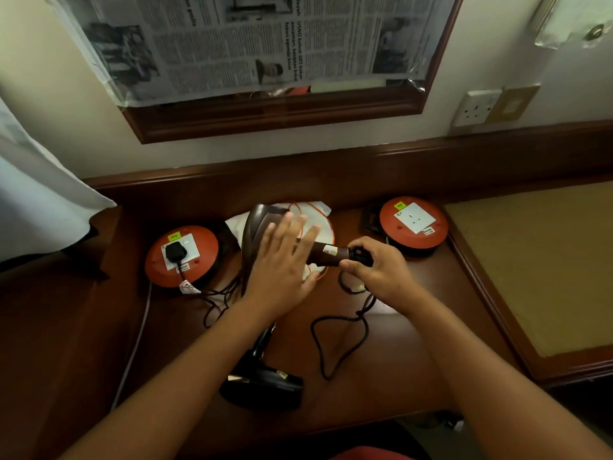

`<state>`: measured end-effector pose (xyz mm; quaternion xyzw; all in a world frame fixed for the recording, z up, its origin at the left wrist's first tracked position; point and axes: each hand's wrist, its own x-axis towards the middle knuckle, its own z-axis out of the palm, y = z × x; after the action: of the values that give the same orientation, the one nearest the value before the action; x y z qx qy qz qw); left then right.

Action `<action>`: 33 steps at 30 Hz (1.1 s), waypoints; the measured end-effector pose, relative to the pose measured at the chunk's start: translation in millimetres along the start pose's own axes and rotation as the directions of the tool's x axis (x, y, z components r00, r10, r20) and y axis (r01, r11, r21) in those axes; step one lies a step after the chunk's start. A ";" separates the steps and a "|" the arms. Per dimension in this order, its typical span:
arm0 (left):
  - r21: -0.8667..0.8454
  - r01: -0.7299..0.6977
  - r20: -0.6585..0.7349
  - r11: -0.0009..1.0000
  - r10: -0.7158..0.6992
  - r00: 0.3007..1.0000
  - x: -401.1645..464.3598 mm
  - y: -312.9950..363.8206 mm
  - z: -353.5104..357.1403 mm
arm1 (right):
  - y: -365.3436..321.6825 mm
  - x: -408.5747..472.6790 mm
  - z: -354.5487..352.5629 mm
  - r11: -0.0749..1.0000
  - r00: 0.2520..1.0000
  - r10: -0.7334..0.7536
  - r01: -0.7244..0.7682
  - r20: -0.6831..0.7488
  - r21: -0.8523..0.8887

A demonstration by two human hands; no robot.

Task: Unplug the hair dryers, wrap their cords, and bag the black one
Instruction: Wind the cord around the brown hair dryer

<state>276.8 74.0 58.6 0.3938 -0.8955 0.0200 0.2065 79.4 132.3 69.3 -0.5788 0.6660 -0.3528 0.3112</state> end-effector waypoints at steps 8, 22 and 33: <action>-0.034 -0.051 0.337 0.998 0.060 0.940 32.3 19.0 0.8 | -0.9 -19.9 -13.9 0.985 0.992 0.083 -0.095 0.091 0.144; 0.017 0.357 0.545 0.934 -0.308 0.780 32.2 44.7 21.2 | 59.5 -43.3 -47.8 0.593 0.888 0.298 -0.460 0.350 0.661; 0.167 0.397 0.388 0.903 -0.430 0.815 33.6 60.3 32.1 | 74.0 -51.8 -52.3 0.579 0.882 0.201 -0.458 0.427 0.675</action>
<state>202.0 85.8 49.8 0.5817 -0.8100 -0.0744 -0.0049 2.7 195.4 37.3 -0.3051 0.4961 -0.4398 0.6837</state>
